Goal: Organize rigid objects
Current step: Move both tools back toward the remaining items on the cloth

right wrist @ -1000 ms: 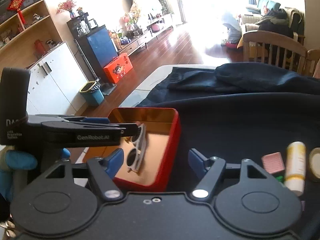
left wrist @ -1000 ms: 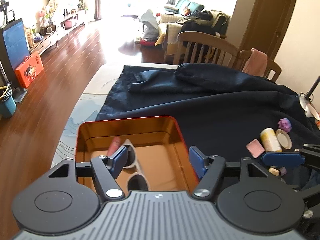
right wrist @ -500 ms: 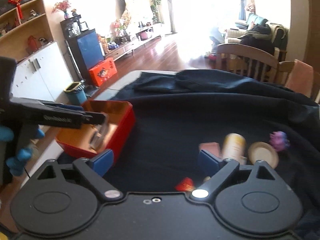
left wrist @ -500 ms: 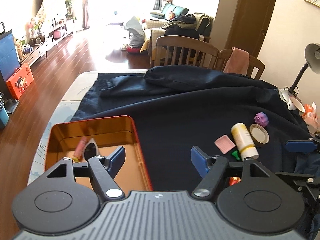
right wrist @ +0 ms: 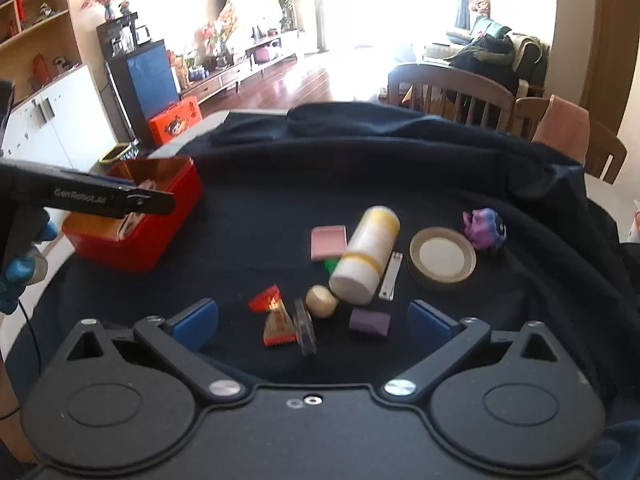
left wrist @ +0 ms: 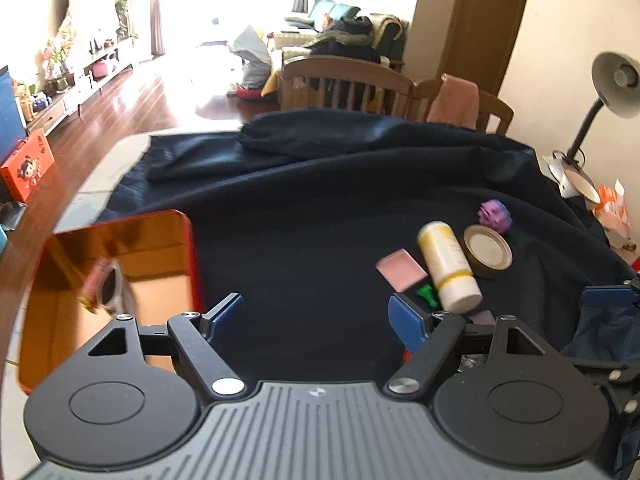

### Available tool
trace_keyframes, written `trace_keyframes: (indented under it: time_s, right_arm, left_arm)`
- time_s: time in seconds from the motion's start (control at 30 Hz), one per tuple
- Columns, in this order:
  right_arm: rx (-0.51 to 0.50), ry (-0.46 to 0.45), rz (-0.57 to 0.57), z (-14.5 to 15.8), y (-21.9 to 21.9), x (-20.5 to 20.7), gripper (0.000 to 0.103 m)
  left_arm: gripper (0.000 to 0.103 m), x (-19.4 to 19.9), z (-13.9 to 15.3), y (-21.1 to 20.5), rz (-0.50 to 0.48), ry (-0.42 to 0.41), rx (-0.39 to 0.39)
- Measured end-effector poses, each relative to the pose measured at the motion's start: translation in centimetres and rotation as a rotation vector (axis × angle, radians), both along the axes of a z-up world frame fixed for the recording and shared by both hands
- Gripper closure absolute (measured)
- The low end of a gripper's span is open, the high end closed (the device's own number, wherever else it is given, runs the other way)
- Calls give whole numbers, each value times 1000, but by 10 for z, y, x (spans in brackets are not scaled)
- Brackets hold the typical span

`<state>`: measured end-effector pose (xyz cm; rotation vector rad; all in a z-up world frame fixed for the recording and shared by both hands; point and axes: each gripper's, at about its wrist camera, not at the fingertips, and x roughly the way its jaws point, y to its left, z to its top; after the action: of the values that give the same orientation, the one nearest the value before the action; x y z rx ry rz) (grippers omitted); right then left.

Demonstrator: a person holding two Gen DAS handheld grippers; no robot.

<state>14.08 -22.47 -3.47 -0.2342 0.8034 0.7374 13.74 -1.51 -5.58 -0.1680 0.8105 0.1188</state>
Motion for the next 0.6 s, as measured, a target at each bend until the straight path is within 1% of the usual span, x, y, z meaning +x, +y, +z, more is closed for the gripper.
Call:
trace_keyframes:
  time_s: [0.17, 0.3, 0.43, 0.6]
  right_arm:
    - [-29, 15, 23, -13, -4, 5, 2]
    - [-34, 35, 48, -22, -5, 10, 5]
    - [-61, 45, 91, -33, 3, 11, 9]
    - [-90, 39, 157, -43, 15, 11, 16]
  left_arm:
    - [24, 9, -17, -23, -20, 44, -26]
    - [24, 16, -35, -34, -18, 91, -35]
    - [24, 24, -54, -42, -15, 138, -44]
    - [24, 32, -69, -50, -36, 157, -48]
